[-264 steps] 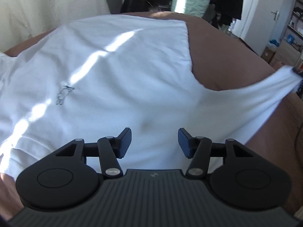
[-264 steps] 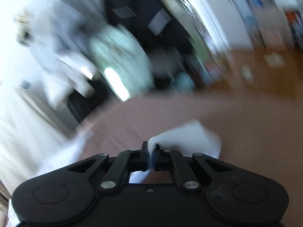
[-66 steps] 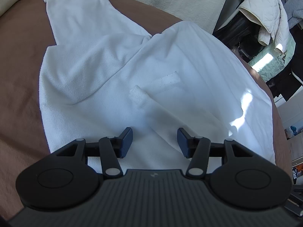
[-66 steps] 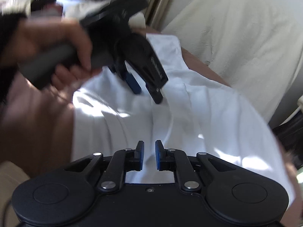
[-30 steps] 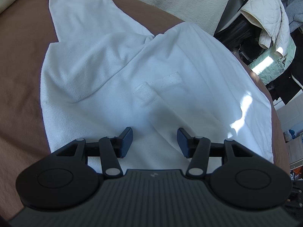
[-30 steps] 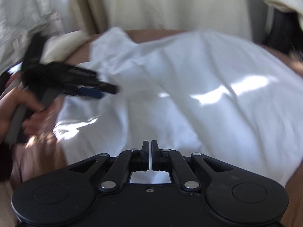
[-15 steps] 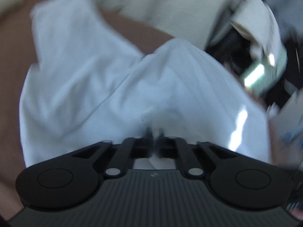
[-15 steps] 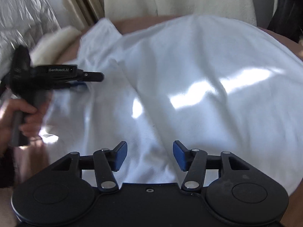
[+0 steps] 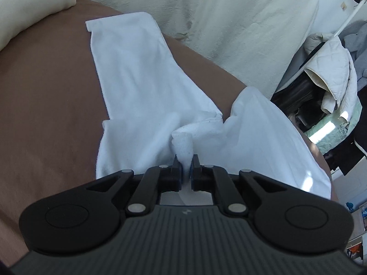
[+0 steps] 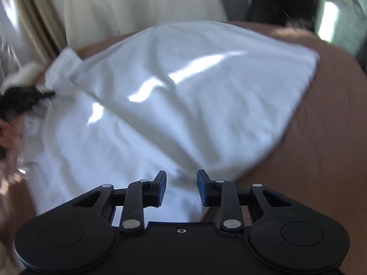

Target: Fold clothes

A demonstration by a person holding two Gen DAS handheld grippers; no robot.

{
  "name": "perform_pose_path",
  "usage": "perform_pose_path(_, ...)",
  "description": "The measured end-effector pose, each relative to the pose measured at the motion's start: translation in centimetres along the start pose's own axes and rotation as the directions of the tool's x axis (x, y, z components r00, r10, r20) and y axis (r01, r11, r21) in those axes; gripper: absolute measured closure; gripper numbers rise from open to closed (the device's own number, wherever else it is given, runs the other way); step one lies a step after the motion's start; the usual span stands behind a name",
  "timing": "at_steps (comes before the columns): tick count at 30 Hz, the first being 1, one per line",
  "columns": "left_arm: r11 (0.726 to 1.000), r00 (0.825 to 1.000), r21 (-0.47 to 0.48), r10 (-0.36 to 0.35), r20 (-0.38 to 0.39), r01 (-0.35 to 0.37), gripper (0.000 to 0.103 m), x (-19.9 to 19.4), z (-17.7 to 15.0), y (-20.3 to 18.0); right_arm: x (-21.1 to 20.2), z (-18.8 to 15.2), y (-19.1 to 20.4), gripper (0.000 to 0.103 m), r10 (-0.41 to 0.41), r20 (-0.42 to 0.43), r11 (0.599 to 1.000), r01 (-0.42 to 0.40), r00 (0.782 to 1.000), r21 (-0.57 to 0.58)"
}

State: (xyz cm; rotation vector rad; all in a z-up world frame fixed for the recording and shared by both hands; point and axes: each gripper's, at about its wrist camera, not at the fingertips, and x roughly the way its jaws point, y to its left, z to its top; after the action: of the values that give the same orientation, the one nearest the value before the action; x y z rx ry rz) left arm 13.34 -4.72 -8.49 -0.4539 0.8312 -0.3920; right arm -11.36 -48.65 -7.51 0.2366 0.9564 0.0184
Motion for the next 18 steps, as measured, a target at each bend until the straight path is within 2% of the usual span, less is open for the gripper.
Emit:
perform_pose_path(3,0.996,0.998,0.064,0.056,0.016,-0.057,0.096,-0.1,0.0,-0.6,-1.0,-1.8,0.6,0.047,0.083,-0.056,0.996,-0.081,0.995,0.034)
perform_pose_path(4,0.991,0.995,0.092,0.094,0.041,-0.098,0.096,-0.4,0.0,-0.8,-1.1,-2.5,1.1,0.046,0.114,-0.087,0.993,-0.112,0.99,0.025)
perform_pose_path(6,0.975,0.982,0.137,0.165,0.091,-0.176,0.096,-1.0,0.2,-1.1,-0.9,-4.7,2.6,0.046,0.106,-0.172,0.992,-0.116,0.979,-0.05)
perform_pose_path(8,0.97,0.976,0.136,0.184,0.117,-0.2,0.096,-2.0,0.5,-0.8,-0.3,-6.4,4.7,0.066,0.034,-0.216,0.975,-0.079,0.976,-0.206)
perform_pose_path(9,0.974,0.977,0.121,0.178,0.117,-0.192,0.096,-2.4,0.7,-0.6,0.0,-7.2,5.7,0.082,0.001,-0.228,0.957,-0.067,0.974,-0.283)
perform_pose_path(12,0.975,0.976,0.099,0.189,0.111,-0.2,0.096,-3.5,1.1,-0.4,-0.6,-7.3,5.9,0.087,0.018,-0.263,0.963,-0.088,0.965,-0.256)
perform_pose_path(15,0.957,0.964,0.133,0.248,0.098,-0.259,0.089,-4.2,1.1,-0.8,-1.2,-6.9,5.6,0.095,0.026,-0.327,0.961,-0.114,0.945,-0.254)
perform_pose_path(16,0.953,0.961,0.139,0.259,0.096,-0.271,0.087,-4.4,1.2,-0.9,-1.7,-6.7,5.7,0.094,0.019,-0.315,0.955,-0.111,0.949,-0.275)
perform_pose_path(17,0.953,0.96,0.135,0.26,0.104,-0.272,0.086,-4.8,1.1,-1.0,-2.2,-6.2,5.5,0.093,0.007,-0.266,0.956,-0.084,0.964,-0.281)
perform_pose_path(18,0.953,0.959,0.129,0.259,0.113,-0.273,0.084,-5.2,1.0,-1.0,-2.8,-5.8,5.3,0.086,-0.005,-0.215,0.957,-0.057,0.977,-0.285)
